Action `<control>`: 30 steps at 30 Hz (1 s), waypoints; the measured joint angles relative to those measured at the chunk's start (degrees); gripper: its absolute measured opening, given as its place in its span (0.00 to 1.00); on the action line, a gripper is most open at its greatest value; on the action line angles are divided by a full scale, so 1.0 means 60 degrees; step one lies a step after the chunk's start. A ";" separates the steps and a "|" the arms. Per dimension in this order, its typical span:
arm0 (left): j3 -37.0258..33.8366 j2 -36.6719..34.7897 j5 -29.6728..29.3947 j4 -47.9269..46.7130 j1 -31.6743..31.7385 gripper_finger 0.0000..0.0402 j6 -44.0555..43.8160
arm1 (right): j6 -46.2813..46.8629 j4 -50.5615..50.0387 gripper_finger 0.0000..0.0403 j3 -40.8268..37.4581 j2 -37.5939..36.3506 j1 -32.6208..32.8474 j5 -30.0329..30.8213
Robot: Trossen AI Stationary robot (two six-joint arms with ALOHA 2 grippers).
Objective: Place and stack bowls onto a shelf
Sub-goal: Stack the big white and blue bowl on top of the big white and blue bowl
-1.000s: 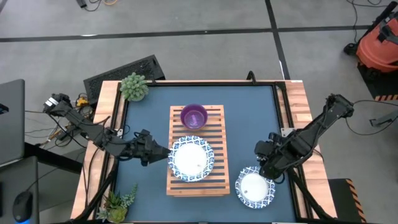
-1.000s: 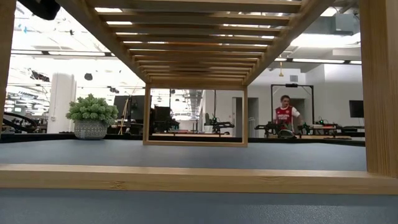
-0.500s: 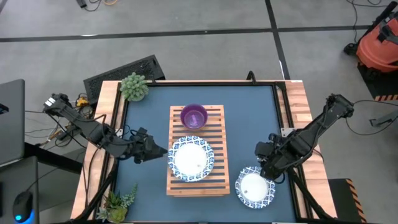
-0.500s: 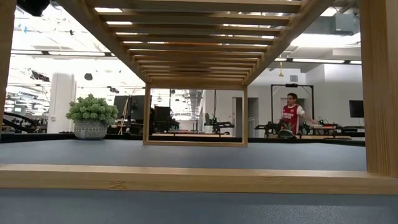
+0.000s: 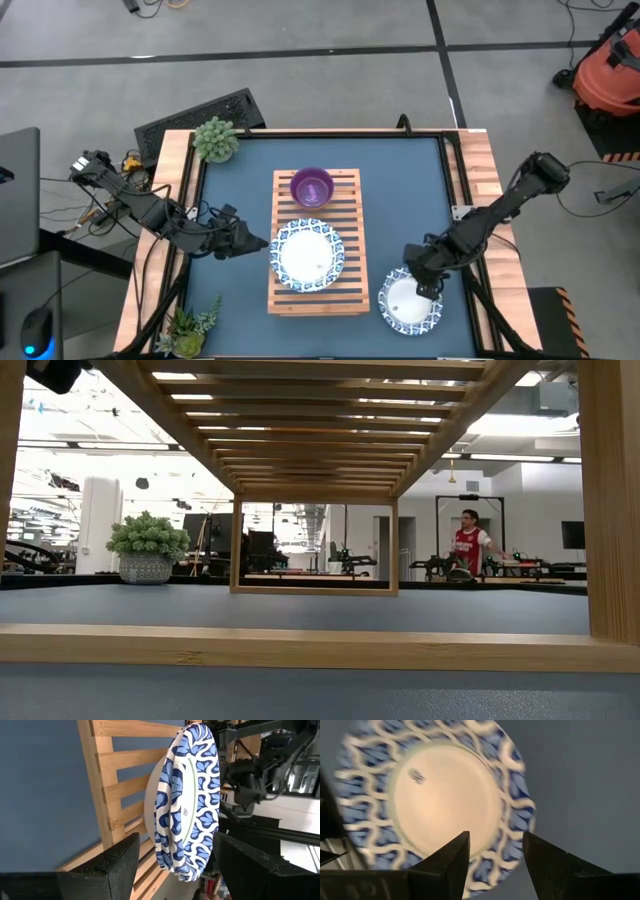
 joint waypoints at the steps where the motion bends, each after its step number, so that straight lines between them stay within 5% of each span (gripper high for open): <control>1: 0.0000 0.0000 0.0000 0.0000 0.0000 0.60 0.0003 | 0.0010 -0.0002 0.52 -0.0138 0.0000 -0.0033 -0.0036; 17: 0.0000 -0.0004 -0.0012 -0.0329 0.0000 0.60 -0.0005 | -0.0316 0.1601 0.45 -0.1370 0.0000 -0.0384 -0.0720; 27: 0.0000 -0.0004 -0.0018 -0.0364 0.0000 0.60 -0.0161 | -0.0310 0.1724 0.07 -0.1370 -0.0092 -0.0377 -0.0782; 30: 0.0000 -0.0056 -0.0015 -0.0368 0.0000 0.60 -0.0303 | -0.0325 0.1681 0.05 -0.1370 -0.0320 -0.0374 -0.0775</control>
